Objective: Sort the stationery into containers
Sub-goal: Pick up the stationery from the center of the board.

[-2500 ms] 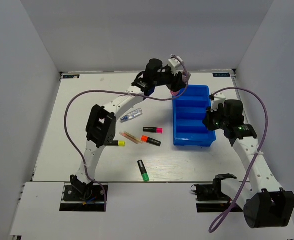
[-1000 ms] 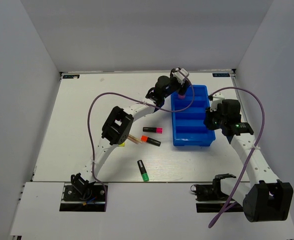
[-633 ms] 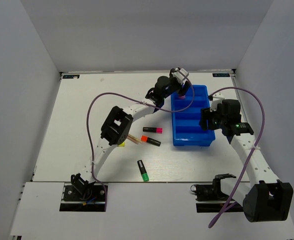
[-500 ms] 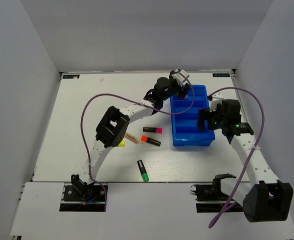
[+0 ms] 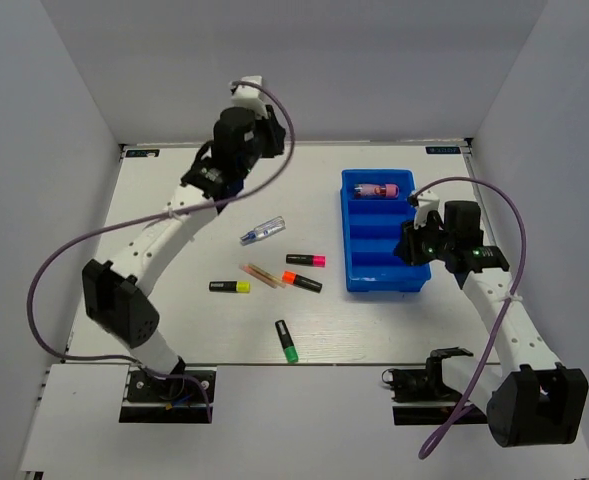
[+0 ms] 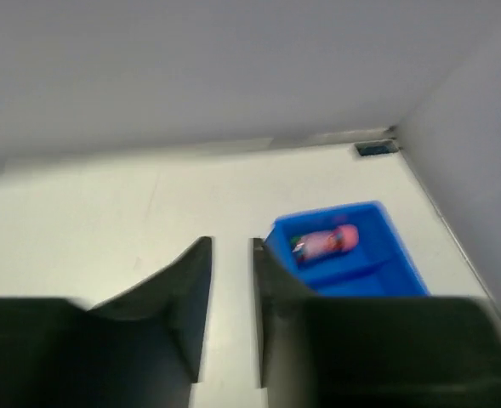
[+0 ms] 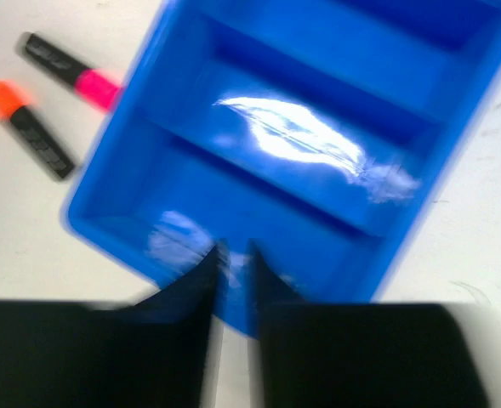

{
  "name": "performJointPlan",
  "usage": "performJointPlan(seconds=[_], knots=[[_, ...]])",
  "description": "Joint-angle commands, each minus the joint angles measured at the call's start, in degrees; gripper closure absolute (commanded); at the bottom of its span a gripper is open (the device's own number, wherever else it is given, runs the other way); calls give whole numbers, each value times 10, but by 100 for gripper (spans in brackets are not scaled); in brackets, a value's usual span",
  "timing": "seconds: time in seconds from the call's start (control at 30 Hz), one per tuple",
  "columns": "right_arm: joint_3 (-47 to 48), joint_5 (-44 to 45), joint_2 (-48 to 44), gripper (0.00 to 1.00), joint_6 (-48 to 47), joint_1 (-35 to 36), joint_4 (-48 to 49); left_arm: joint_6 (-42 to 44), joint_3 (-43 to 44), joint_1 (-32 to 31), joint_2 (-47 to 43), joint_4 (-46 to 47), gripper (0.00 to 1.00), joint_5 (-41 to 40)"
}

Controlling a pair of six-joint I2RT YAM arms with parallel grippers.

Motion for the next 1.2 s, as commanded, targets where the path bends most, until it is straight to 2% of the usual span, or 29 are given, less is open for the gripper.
performJointPlan(seconds=[0.0, 0.03, 0.07, 0.1, 0.13, 0.2, 0.23, 0.3, 0.37, 0.4, 0.5, 0.63, 0.73, 0.83, 0.97, 1.17], knots=[[23, -96, 21, 60, -30, 7, -56, -184, 81, 65, 87, -387, 59, 6], [49, -104, 39, 48, -39, 7, -71, -199, 93, 83, 103, -464, 50, 35], [62, -109, 47, 41, -41, 10, -80, -227, 117, 84, 143, -484, 47, 39], [67, -117, 57, 39, -36, 14, -94, -235, 139, 85, 156, -500, 45, 40], [67, -121, 62, 39, -35, 16, -95, -225, 150, 86, 178, -523, 42, 74], [63, -121, 60, 37, -35, 17, -94, -139, 161, 84, 193, -488, 42, 116], [57, -120, 59, 37, -34, 19, -88, -41, 147, 84, 195, -476, 42, 208], [55, -119, 52, 37, -34, 16, -85, 82, 125, 83, 185, -446, 48, 240], [54, -118, 50, 37, -36, 18, -83, 140, 128, 84, 189, -455, 45, 282], [54, -119, 50, 37, -38, 16, -81, 200, 130, 84, 203, -467, 45, 287], [55, -121, 58, 37, -39, 17, -83, 260, 185, 78, 241, -516, 42, 268], [55, -116, 61, 37, -44, 18, -86, 300, 181, 69, 265, -507, 41, 226], [55, -114, 60, 36, -46, 18, -86, 311, 170, 72, 277, -487, 41, 208], [55, -112, 60, 36, -47, 17, -85, 325, 174, 75, 293, -483, 34, 203], [55, -110, 67, 36, -47, 18, -88, 335, 174, 77, 309, -470, 30, 185], [56, -110, 68, 36, -47, 15, -90, 346, 183, 80, 343, -463, 30, 157]])
